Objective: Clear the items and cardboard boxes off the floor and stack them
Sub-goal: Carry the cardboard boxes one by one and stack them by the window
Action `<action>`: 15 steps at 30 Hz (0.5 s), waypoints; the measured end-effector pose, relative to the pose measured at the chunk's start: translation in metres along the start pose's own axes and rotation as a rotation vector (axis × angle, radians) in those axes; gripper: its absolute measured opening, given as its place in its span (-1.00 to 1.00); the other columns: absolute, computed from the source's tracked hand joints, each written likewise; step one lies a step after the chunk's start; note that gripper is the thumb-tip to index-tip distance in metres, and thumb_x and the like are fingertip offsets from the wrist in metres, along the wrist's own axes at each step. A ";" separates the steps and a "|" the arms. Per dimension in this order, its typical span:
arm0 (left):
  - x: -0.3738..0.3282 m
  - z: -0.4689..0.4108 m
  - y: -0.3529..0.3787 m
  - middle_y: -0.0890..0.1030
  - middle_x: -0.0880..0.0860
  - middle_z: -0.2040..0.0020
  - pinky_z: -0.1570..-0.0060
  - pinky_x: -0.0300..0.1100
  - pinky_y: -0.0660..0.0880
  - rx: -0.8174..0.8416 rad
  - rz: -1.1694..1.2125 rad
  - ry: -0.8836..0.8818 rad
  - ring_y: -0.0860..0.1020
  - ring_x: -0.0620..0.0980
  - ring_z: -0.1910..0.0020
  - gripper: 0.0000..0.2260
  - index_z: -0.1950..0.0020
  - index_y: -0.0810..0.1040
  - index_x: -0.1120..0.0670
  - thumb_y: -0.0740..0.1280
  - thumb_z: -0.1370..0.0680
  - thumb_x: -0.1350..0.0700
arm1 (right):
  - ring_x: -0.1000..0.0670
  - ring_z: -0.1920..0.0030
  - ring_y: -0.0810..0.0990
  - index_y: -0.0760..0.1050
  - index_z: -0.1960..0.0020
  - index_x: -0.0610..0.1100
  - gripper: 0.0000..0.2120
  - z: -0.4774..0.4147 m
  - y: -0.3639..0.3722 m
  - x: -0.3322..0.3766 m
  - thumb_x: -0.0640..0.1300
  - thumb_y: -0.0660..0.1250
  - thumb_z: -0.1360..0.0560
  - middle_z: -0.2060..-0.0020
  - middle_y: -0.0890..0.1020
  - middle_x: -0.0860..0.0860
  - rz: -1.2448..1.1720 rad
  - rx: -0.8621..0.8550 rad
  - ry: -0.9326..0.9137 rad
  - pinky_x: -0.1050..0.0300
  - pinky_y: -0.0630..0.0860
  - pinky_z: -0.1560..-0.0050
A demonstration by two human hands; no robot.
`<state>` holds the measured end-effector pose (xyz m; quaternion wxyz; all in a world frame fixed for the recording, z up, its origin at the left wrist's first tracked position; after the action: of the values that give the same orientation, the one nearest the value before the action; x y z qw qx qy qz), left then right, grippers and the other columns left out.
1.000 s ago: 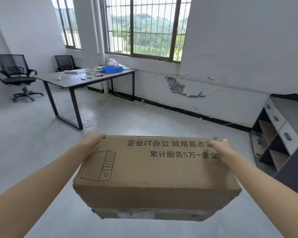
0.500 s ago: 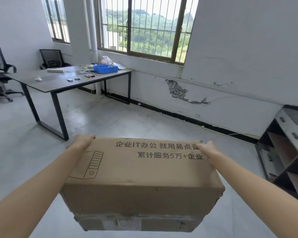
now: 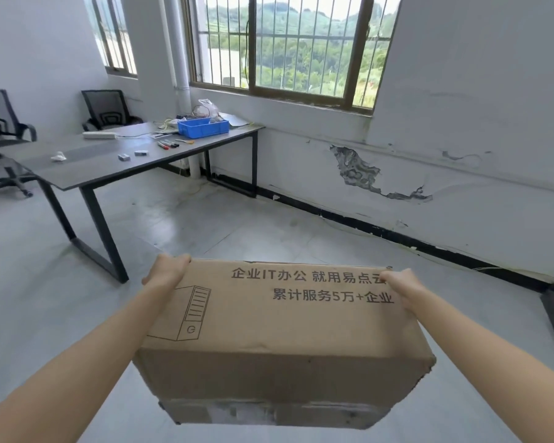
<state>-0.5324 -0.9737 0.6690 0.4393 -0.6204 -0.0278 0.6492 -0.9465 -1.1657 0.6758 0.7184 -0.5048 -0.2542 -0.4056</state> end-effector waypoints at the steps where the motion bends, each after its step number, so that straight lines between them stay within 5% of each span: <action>1: -0.012 -0.016 0.004 0.42 0.11 0.13 -0.30 0.12 0.31 -0.016 -0.008 -0.011 0.44 0.23 -0.10 -0.65 -0.22 0.33 0.23 0.21 -0.53 0.04 | -0.18 0.08 0.59 0.40 0.02 -0.25 -0.85 -0.022 0.006 0.014 -0.18 0.27 -0.50 0.25 0.59 -0.16 -0.002 0.012 -0.008 -0.02 0.50 0.09; 4: -0.042 -0.060 0.013 0.39 0.07 0.23 -0.30 0.05 0.28 -0.098 0.006 -0.001 0.41 0.20 -0.02 -0.66 -0.22 0.34 0.25 0.21 -0.55 0.06 | -0.17 0.04 0.61 0.35 0.10 -0.22 -0.85 -0.079 0.025 0.052 -0.15 0.27 -0.52 0.23 0.60 -0.16 -0.016 0.049 -0.016 -0.08 0.55 -0.06; 6: -0.054 -0.087 0.015 0.48 0.13 0.13 -0.21 -0.02 0.30 -0.144 0.052 -0.016 0.42 0.21 -0.05 -0.65 -0.16 0.39 0.24 0.23 -0.52 0.01 | -0.18 0.02 0.60 0.35 -0.05 -0.24 -0.76 -0.119 0.040 0.076 -0.13 0.30 -0.49 0.15 0.60 -0.18 -0.021 0.057 -0.018 -0.13 0.53 -0.10; 9: -0.052 -0.129 0.019 0.56 0.22 -0.02 -0.19 0.05 0.38 -0.220 0.134 -0.090 0.44 0.28 -0.13 -0.53 -0.09 0.46 0.21 0.20 -0.36 -0.12 | -0.20 -0.01 0.56 0.25 -0.21 -0.20 -0.56 -0.173 0.073 0.104 -0.12 0.35 -0.43 0.06 0.57 -0.19 0.025 0.083 -0.025 -0.16 0.53 -0.08; 15: -0.056 -0.234 0.025 0.47 0.11 0.01 -0.19 0.02 0.34 -0.306 0.207 -0.150 0.38 0.25 -0.23 -0.73 -0.09 0.44 0.15 0.24 -0.52 -0.01 | -0.16 0.13 0.60 0.34 -0.24 -0.27 -0.58 -0.249 0.151 0.169 -0.16 0.33 -0.44 0.16 0.59 -0.17 0.008 0.119 0.000 -0.06 0.59 0.11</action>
<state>-0.3608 -1.1422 0.6446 0.2674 -0.6292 -0.0947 0.7237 -0.7389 -1.4288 0.6384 0.7487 -0.4623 -0.2756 -0.3869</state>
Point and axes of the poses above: each hand's wrist, its own z-axis away from the middle knuckle, its own y-axis out of the palm, x = y × z, the point moved 6 cm from there along -z, towards the middle knuckle
